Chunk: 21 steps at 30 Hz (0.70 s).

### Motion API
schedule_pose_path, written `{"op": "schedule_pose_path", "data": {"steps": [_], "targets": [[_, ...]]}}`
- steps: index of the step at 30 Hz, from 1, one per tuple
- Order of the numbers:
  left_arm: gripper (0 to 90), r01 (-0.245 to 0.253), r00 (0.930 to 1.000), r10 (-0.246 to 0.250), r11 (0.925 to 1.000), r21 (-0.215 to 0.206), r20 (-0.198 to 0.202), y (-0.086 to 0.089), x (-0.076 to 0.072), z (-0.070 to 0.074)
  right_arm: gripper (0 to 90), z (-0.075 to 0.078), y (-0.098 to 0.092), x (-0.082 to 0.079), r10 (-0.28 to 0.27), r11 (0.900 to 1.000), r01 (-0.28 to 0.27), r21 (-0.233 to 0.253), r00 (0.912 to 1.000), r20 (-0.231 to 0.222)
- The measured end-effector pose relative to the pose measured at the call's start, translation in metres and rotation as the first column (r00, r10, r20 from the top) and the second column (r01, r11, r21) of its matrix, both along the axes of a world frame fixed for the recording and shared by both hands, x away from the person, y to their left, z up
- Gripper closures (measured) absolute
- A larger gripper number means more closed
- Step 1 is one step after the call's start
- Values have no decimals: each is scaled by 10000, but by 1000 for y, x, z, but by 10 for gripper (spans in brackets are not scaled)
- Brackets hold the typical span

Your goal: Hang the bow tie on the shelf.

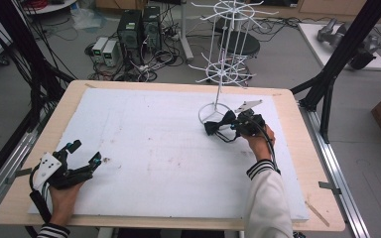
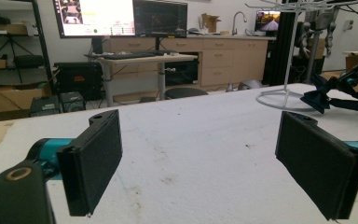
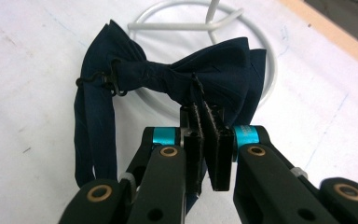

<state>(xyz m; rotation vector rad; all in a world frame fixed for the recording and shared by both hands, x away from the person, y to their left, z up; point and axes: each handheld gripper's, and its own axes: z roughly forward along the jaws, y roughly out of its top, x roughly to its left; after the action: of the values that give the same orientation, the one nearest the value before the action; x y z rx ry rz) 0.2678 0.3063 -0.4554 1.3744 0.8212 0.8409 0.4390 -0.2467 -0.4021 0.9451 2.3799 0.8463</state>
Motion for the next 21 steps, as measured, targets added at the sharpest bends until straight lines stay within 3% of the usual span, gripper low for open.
{"op": "schedule_pose_path", "data": {"steps": [11, 17, 21], "targets": [[150, 2, 10000, -2, 10000, -8, -3, 0, 0, 0, 866, 11, -6, -10, 342, 9956, -403, 846, 9967, 731], [150, 0, 10000, 0, 10000, -21, 9, 0, 0, 0, 866, 24, -5, -19, 753, 9856, -978, 1379, 9843, 1596], [150, 6, 10000, -6, 10000, -22, 4, 0, 0, 0, 866, 29, -6, -22, 794, 9812, -1089, 1592, 9802, 1813]]}}
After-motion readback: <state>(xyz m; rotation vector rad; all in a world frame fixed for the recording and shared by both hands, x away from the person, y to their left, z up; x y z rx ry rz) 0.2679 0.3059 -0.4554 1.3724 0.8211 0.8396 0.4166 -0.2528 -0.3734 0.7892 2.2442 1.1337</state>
